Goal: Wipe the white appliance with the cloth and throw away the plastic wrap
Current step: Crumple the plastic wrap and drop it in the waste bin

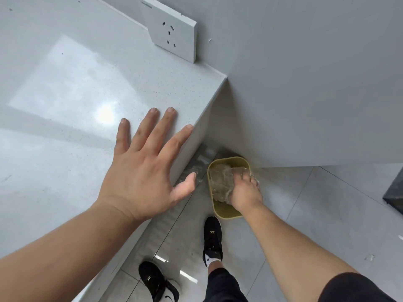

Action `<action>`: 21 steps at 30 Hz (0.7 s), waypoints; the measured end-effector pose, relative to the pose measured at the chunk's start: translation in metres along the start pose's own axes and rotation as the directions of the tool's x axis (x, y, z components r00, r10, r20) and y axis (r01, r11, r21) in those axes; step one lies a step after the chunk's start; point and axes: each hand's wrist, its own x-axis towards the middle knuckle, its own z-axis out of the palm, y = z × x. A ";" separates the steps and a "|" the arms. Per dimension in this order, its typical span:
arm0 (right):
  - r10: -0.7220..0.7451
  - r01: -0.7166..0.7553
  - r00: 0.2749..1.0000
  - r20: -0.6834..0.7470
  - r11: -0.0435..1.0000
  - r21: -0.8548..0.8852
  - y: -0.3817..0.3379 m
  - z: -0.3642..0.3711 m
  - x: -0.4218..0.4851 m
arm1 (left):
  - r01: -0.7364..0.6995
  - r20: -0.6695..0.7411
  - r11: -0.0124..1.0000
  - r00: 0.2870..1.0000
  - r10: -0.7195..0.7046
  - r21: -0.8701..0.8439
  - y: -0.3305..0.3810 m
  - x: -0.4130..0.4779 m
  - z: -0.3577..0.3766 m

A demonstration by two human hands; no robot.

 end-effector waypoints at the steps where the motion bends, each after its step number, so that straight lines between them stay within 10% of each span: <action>1: -0.007 0.007 1.000 -0.002 1.000 -0.006 0.000 0.000 -0.001 | -0.001 0.000 1.000 1.000 0.001 0.000 0.000 0.000 0.000; 21: -0.199 0.190 0.954 -0.226 0.980 -0.062 -0.007 -0.097 -0.107 | 0.012 0.075 0.999 0.997 -0.016 0.044 0.003 0.000 -0.008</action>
